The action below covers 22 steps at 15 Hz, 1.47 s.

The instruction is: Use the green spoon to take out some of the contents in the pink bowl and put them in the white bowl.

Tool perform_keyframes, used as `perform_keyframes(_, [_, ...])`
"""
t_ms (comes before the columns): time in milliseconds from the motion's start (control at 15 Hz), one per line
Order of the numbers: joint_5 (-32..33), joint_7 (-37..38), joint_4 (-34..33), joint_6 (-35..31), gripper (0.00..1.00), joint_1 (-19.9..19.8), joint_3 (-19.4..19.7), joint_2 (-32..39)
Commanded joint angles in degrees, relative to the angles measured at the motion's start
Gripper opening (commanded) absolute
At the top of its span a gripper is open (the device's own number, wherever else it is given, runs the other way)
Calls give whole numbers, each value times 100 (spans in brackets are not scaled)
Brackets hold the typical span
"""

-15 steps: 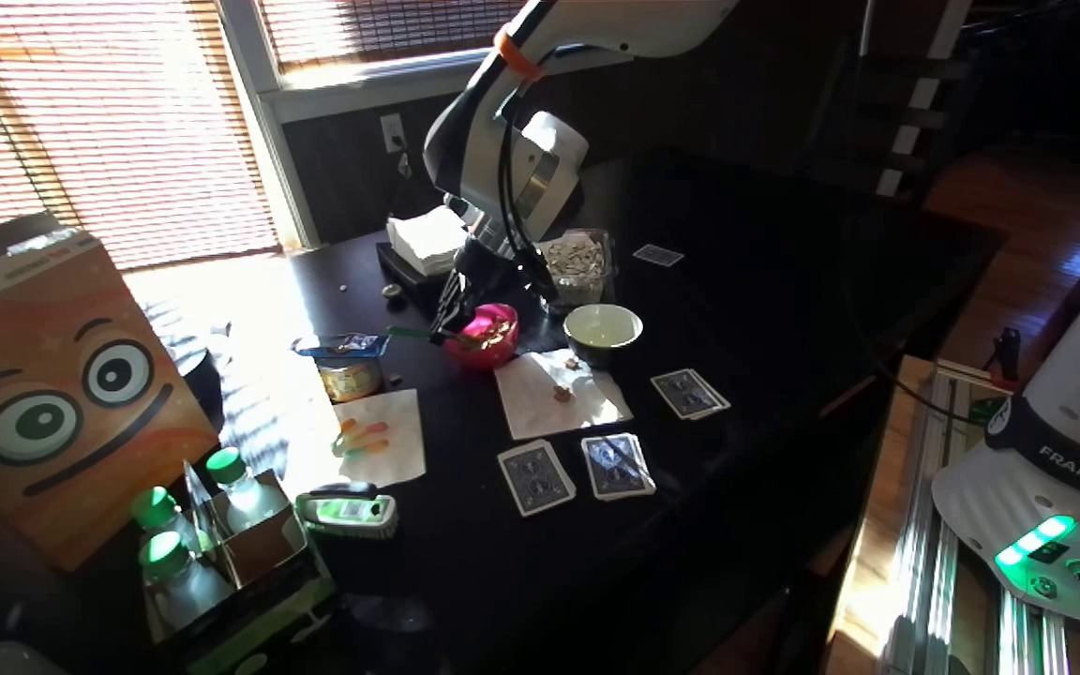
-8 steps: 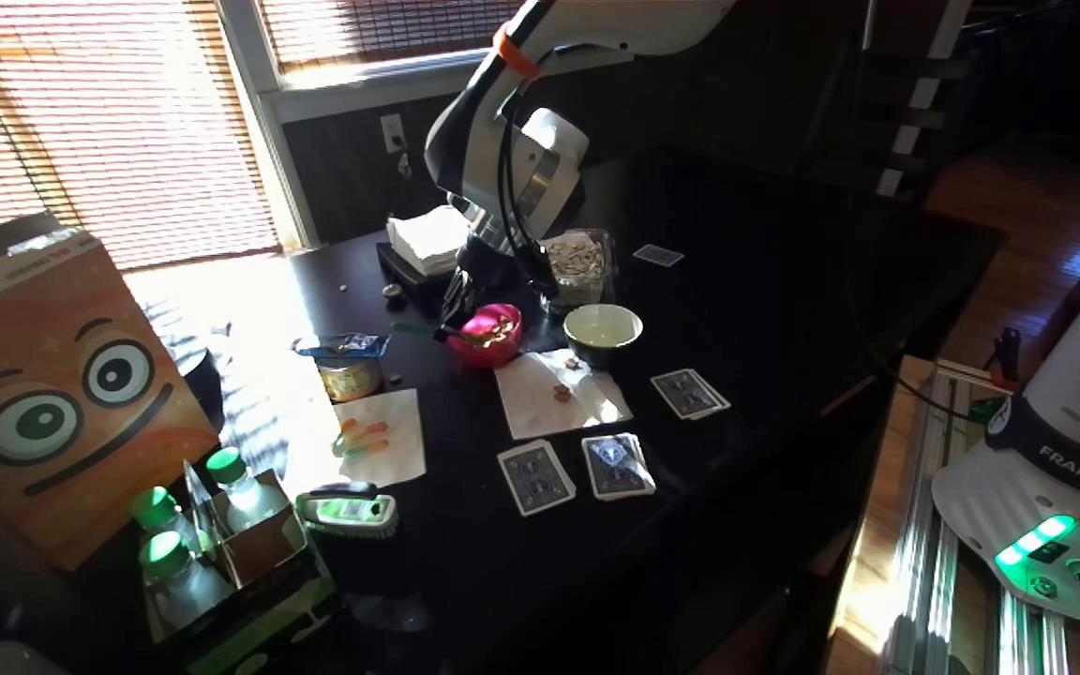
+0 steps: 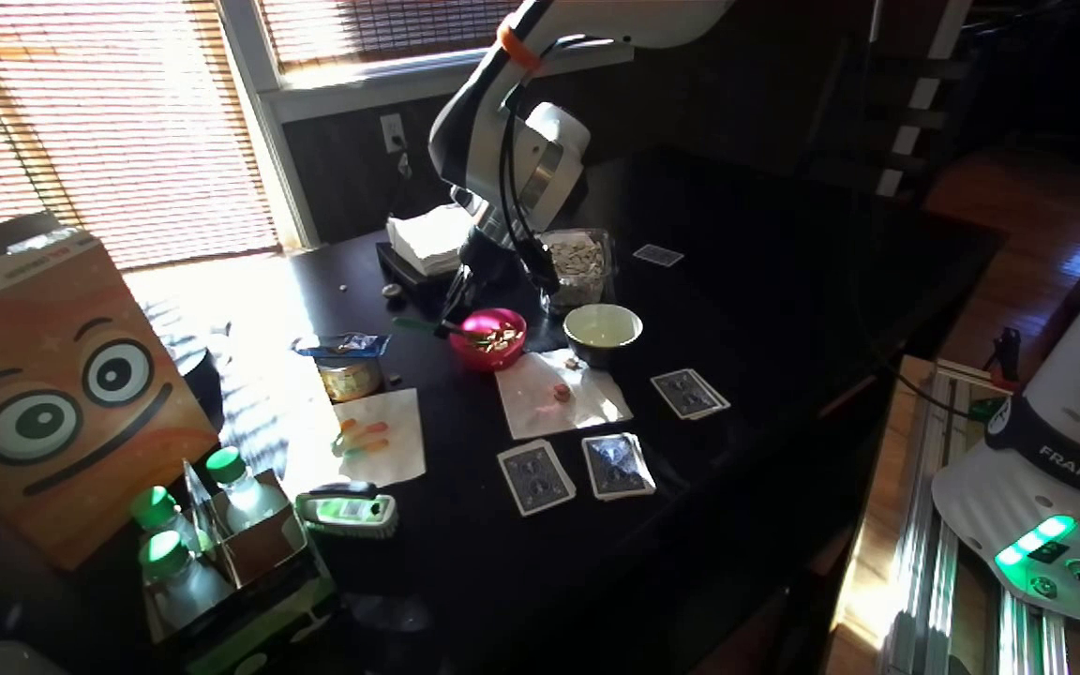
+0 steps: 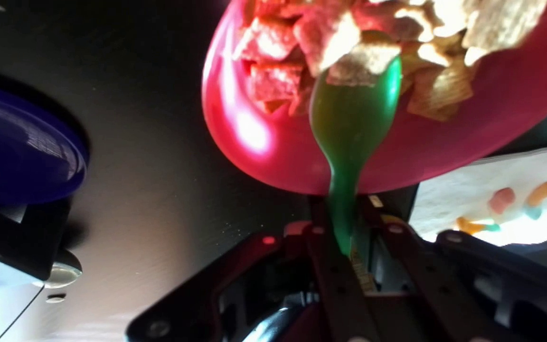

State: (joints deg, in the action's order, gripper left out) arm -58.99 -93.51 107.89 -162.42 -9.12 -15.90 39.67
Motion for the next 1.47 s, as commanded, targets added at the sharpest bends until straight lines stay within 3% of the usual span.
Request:
perform_keyframes(0, [260, 569, 233, 185, 4, 216, 271, -255])
perform_keyframes(533, [837, 1807, 519, 491, 4, 786, 867, -665])
perform_keyframes(800, [1215, 2165, 638, 660, 4, 529, 688, -884])
perform_keyframes(867, [1104, 1981, 396, 447, 4, 464, 538, -585])
perform_keyframes(933, [1131, 2005, 403, 455, 18, 438, 524, -610])
perform_keyframes(1133, [1124, 2000, 402, 454, 18, 405, 488, -582])
perform_keyframes(1200, [1067, 1940, 375, 453, 4, 354, 450, -577])
perform_keyframes(1400, [802, 1790, 510, 432, 4, 310, 517, -772])
